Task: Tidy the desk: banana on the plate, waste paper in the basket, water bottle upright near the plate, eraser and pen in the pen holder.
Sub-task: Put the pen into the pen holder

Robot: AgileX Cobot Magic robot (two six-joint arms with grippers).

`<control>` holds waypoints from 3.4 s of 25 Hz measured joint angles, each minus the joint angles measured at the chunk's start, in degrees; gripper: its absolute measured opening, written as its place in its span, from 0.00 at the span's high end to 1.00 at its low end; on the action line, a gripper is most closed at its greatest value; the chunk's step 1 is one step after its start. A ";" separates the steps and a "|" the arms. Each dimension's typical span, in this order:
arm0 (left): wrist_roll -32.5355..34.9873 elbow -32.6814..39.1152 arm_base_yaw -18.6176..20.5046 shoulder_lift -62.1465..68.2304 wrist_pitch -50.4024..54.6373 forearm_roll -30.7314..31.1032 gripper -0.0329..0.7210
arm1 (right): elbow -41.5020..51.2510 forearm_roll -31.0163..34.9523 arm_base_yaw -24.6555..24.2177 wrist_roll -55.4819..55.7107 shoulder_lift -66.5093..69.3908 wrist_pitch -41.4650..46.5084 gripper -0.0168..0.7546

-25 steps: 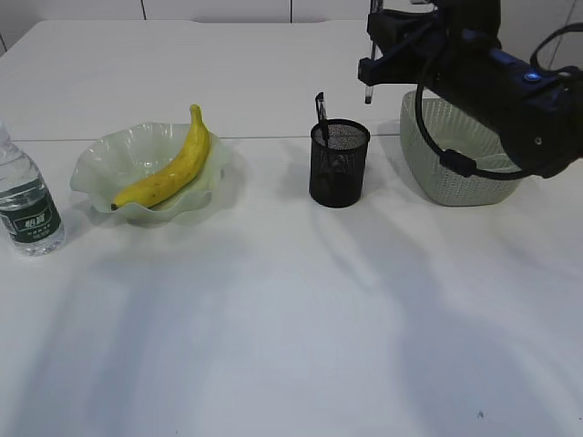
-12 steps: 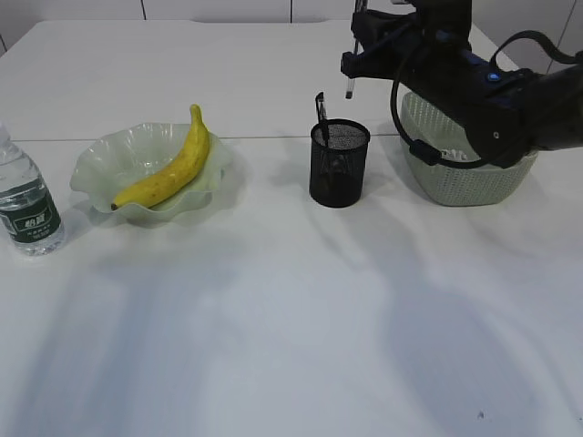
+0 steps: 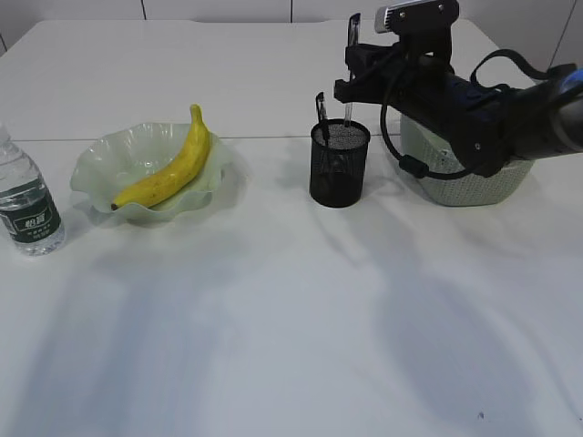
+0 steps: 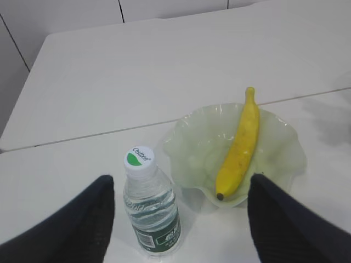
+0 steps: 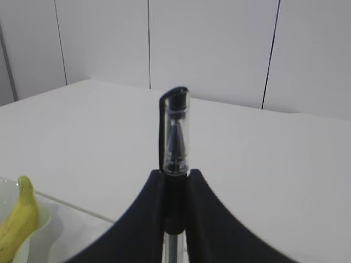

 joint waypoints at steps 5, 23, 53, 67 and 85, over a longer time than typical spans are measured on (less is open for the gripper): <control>0.00 0.00 0.00 0.39 -0.09 0.00 0.24 | -0.11 0.00 0.00 0.00 1.29 1.48 0.90; 0.00 0.00 0.00 0.39 -2.75 0.00 0.24 | -4.14 -1.20 0.00 1.50 7.17 2.84 0.90; 0.00 0.00 0.00 0.42 -2.75 0.00 0.24 | -7.81 -3.56 0.00 1.73 7.54 9.12 0.87; 0.00 0.00 0.00 1.24 -3.42 0.04 0.24 | -8.98 -8.28 0.00 6.11 7.54 13.25 0.84; 0.00 0.00 0.00 1.36 -4.40 0.04 0.24 | -8.98 -9.15 0.00 6.59 5.95 16.37 0.71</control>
